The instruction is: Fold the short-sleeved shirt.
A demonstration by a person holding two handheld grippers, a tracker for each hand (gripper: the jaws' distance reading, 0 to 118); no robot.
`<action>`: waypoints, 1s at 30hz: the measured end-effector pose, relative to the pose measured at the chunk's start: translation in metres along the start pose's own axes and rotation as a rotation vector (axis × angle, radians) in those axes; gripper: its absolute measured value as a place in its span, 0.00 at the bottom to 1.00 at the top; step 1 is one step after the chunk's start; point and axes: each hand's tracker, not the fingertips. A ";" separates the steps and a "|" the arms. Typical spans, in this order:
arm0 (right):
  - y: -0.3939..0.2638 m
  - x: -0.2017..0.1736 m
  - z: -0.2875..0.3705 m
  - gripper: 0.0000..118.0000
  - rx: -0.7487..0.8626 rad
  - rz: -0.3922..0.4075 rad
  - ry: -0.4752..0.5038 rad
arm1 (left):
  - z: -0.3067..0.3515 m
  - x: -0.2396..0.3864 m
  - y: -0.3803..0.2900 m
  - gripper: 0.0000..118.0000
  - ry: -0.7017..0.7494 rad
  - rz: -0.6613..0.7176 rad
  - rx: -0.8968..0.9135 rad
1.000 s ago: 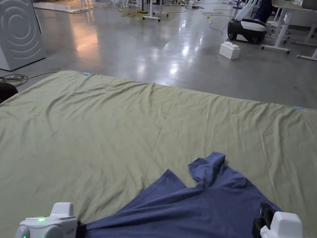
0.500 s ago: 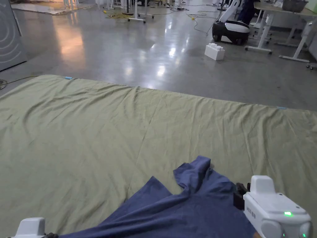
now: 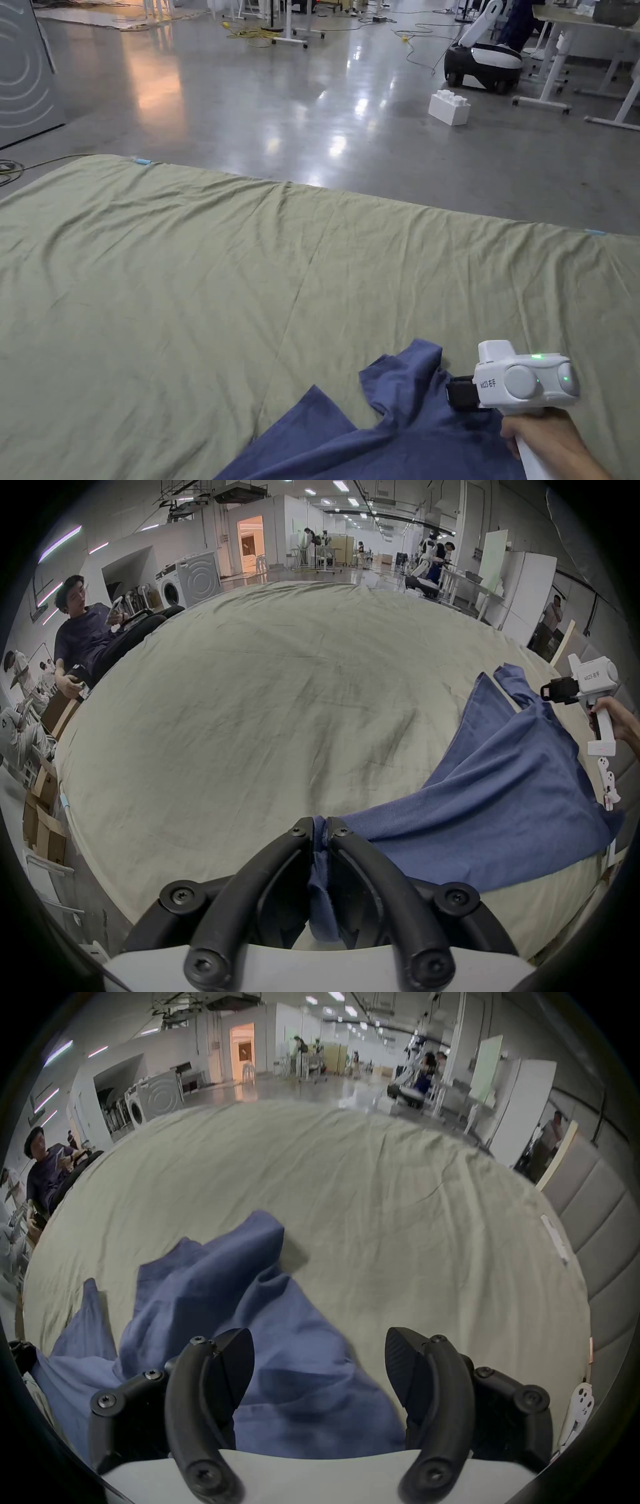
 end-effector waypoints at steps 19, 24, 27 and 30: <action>-0.029 -0.024 0.061 0.03 0.236 -0.012 -0.091 | 0.003 -0.002 0.006 0.06 -0.033 -0.014 0.061; -0.040 -0.018 0.130 0.03 0.383 0.005 -0.137 | 0.026 0.007 0.021 0.06 -0.059 -0.009 0.154; -0.043 -0.009 0.174 0.03 0.462 -0.023 -0.167 | 0.040 0.012 0.037 0.06 -0.068 -0.022 0.220; -0.044 0.007 0.219 0.03 0.535 -0.048 -0.205 | 0.057 0.018 0.060 0.06 -0.102 -0.025 0.283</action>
